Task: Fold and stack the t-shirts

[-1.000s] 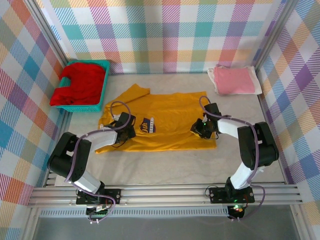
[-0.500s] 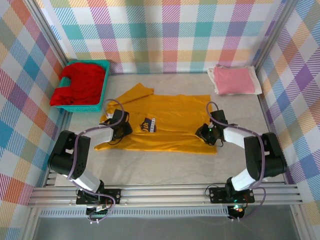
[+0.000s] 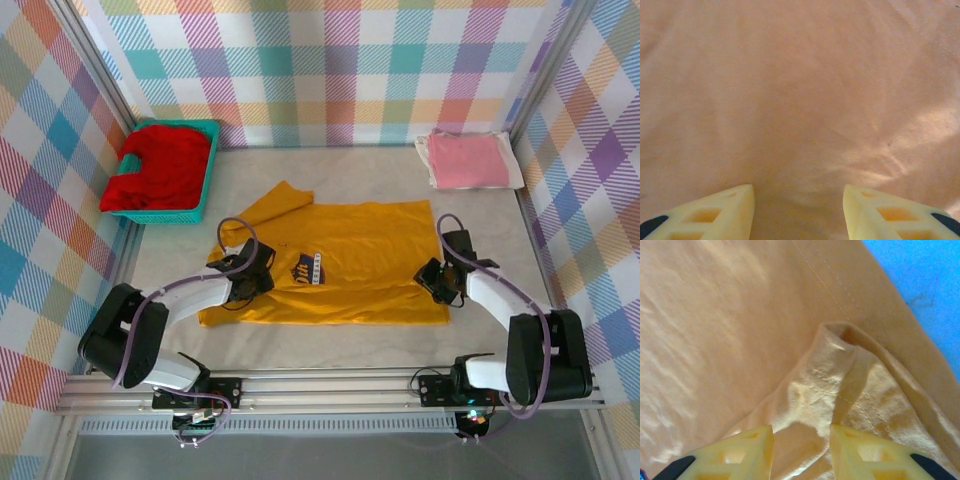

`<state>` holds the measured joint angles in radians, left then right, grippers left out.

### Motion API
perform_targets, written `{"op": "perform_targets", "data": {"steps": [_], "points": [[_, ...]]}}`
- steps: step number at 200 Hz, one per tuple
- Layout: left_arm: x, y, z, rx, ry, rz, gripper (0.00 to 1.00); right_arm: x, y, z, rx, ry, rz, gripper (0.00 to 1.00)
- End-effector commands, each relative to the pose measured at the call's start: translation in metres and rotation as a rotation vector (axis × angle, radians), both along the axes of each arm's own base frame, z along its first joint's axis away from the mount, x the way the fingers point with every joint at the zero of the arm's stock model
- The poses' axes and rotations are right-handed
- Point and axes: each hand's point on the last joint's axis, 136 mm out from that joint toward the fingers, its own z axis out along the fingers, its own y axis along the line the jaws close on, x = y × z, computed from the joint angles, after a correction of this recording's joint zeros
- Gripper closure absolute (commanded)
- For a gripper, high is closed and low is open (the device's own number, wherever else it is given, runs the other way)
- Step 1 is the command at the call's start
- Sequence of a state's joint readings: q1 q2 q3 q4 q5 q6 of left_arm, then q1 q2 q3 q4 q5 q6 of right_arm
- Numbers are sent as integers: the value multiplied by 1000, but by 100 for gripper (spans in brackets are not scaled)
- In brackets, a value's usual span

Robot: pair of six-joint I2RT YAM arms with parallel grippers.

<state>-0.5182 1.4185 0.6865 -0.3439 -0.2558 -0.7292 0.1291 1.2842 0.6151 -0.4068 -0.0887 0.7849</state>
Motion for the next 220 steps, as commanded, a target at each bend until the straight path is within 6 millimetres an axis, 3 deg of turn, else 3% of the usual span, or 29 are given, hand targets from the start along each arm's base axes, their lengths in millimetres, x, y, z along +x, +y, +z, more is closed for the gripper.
{"op": "perform_targets", "data": {"steps": [1, 9, 23, 41, 65, 96, 135, 182, 220], "points": [[26, 12, 59, 79, -121, 0, 49, 28, 4, 35, -12, -87, 65, 63], [45, 8, 87, 64, -188, -27, 49, 42, 7, 51, -10, -144, 85, 62], [80, 0, 134, 38, -276, -78, 36, 65, 9, 74, -19, -218, 102, 60], [133, -11, 171, 79, -296, -170, 34, 96, 20, 97, -3, -292, 158, 58], [204, -20, 177, 129, -220, -207, 34, 127, 35, 114, 39, -349, 225, 56], [271, -43, 155, 106, -193, -227, 33, 140, 40, 122, 42, -383, 254, 55], [318, -50, 121, 82, -194, -196, 30, 134, 39, 119, 25, -380, 285, 54], [342, -48, 70, 35, -185, -154, 29, 123, 47, 111, 74, -369, 311, 53], [345, -55, 25, 11, -129, -167, 28, 120, 52, 105, 115, -372, 317, 53]]}}
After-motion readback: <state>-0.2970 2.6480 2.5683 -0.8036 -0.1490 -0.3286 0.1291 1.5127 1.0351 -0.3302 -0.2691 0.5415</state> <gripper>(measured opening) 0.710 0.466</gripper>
